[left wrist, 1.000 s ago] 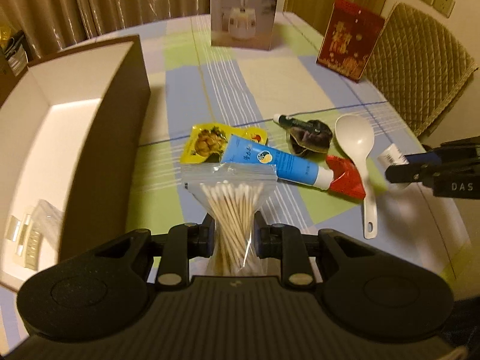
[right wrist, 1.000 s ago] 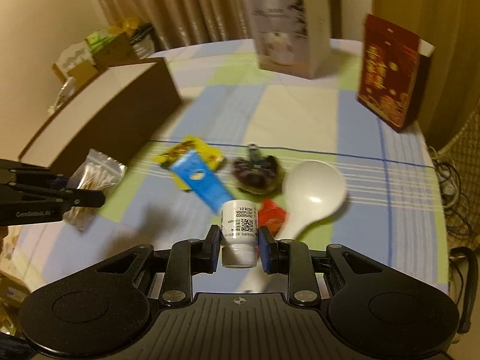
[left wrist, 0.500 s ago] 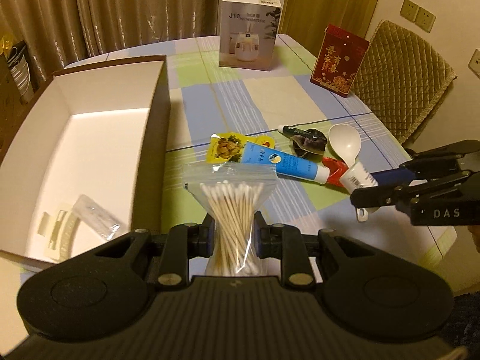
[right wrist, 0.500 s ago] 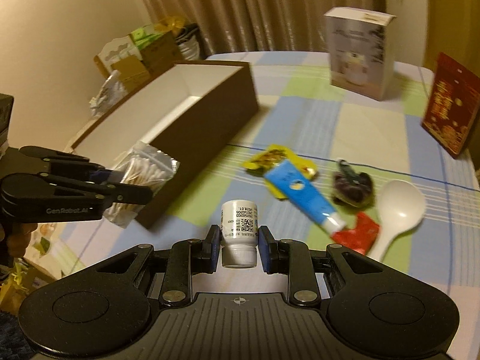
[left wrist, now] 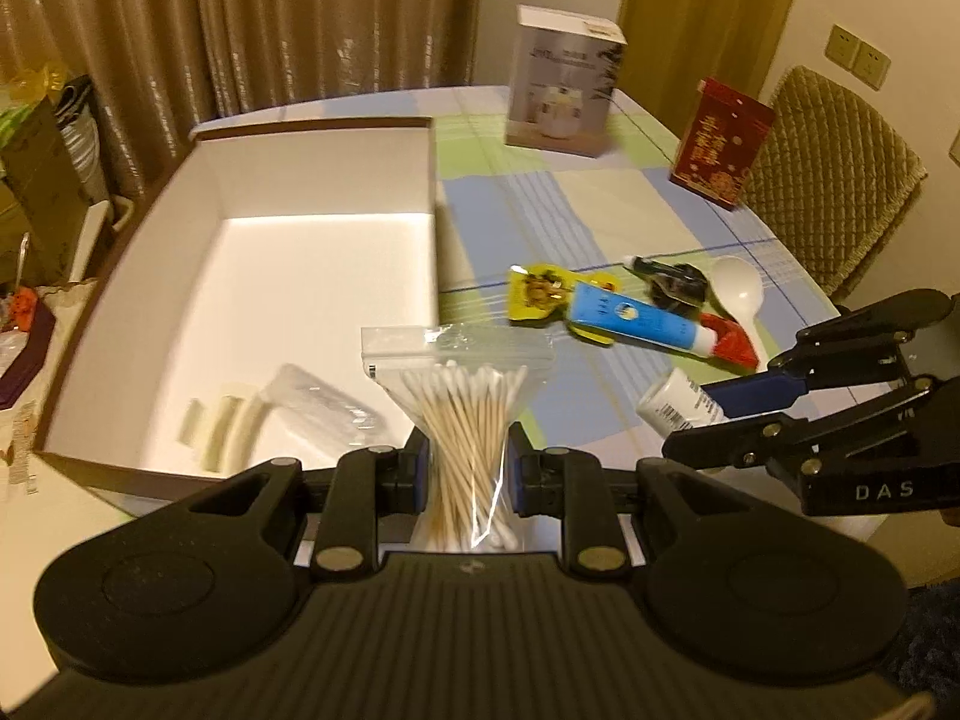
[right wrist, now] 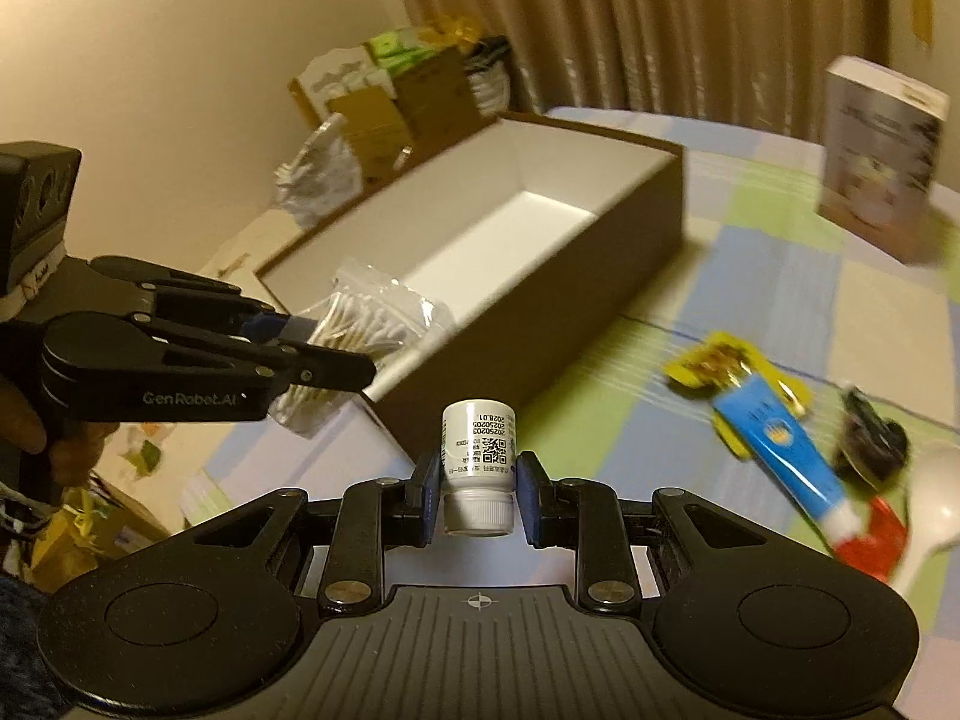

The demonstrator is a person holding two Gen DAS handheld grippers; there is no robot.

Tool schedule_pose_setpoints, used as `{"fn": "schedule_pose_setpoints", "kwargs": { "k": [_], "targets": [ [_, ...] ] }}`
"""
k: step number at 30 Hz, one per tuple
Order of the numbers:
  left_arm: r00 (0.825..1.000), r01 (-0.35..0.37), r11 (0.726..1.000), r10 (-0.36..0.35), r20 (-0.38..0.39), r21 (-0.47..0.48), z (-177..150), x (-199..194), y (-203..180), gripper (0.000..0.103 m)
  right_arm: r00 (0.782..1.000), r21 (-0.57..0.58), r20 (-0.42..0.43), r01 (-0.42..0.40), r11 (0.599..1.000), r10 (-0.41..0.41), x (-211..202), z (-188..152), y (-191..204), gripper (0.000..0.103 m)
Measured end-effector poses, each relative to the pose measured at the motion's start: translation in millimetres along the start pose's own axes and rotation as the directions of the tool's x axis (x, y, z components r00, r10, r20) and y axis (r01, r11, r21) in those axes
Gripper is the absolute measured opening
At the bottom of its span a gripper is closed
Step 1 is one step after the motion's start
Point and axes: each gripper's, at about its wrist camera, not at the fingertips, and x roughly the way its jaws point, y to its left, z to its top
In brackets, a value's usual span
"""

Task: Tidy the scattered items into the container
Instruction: 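Carry the swab bag with left tool while right tool carries the pill bottle into the box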

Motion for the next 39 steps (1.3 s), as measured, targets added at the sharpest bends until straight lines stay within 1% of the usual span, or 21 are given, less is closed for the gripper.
{"fn": "schedule_pose_setpoints", "kwargs": {
  "k": [5,9,13,20,25,31,34,37,39],
  "targets": [
    [0.999,-0.027,1.000,0.027,0.023,-0.003,1.8,-13.5,29.9,0.020,0.998,-0.036,0.032,-0.044,0.998,0.045,19.0,24.0,22.2,0.029],
    [0.998,-0.050,0.999,0.050,0.030,0.011,7.2,-17.3,54.3,0.020,0.996,-0.034,0.050,-0.069,0.997,0.071,36.3,44.2,34.0,0.029],
    [0.998,-0.063,0.997,0.061,0.031,0.054,16.8,-14.9,78.4,0.020,0.996,-0.043,0.068,-0.049,0.998,0.052,54.6,65.3,43.8,0.029],
    [0.998,-0.058,0.988,0.053,0.038,0.146,36.0,5.6,108.4,0.020,0.997,-0.044,0.068,0.031,0.999,-0.028,92.7,97.4,41.3,0.029],
    [1.000,-0.028,0.982,0.028,0.005,0.187,50.2,36.3,129.3,0.020,0.996,-0.045,0.016,0.085,0.995,-0.085,132.4,114.3,34.6,0.029],
    [0.998,0.041,0.975,-0.032,-0.045,0.220,67.8,77.8,152.8,0.020,0.988,-0.060,-0.068,0.135,0.989,-0.139,176.0,122.4,23.1,0.029],
    [0.995,0.074,0.967,-0.055,-0.084,0.245,74.7,100.2,159.7,0.020,0.980,-0.073,-0.108,0.158,0.985,-0.165,195.0,124.9,14.4,0.029],
    [0.988,0.104,0.960,-0.071,-0.135,0.260,77.7,122.2,162.2,0.020,0.967,-0.099,-0.157,0.186,0.977,-0.200,213.1,125.0,6.2,0.029],
    [0.983,0.105,0.955,-0.056,-0.176,0.277,78.2,137.7,161.5,0.020,0.959,-0.116,-0.173,0.205,0.972,-0.223,223.3,125.2,2.8,0.029]
  ]
}}
